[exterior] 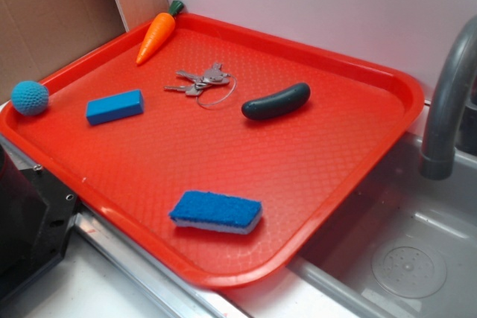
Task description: Grab the carrot.
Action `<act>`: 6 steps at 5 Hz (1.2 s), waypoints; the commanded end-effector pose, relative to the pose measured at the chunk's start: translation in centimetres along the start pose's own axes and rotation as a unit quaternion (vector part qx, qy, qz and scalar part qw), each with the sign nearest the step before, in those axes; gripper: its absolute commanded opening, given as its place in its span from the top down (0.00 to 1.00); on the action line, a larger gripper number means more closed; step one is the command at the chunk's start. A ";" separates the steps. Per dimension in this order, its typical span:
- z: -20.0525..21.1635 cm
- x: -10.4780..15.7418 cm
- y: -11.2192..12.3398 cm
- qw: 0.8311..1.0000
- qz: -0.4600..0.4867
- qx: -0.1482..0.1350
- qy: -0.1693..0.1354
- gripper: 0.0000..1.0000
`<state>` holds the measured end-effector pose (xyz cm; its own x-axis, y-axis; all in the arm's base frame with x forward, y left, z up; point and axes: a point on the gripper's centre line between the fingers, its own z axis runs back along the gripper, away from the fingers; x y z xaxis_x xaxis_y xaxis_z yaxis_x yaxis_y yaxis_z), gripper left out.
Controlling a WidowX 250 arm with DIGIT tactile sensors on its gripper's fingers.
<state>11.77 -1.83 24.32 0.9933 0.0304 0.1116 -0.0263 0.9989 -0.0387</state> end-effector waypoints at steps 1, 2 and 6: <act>0.0 0.0 0.0 1.000 0.000 0.000 0.000 0.00; -0.8 4.5 1.4 0.999 0.050 0.006 -0.002 0.00; -5.0 17.5 14.6 0.972 0.221 0.079 -0.004 0.00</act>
<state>29.33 12.14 18.70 0.8870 0.4577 0.0609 -0.4615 0.8832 0.0841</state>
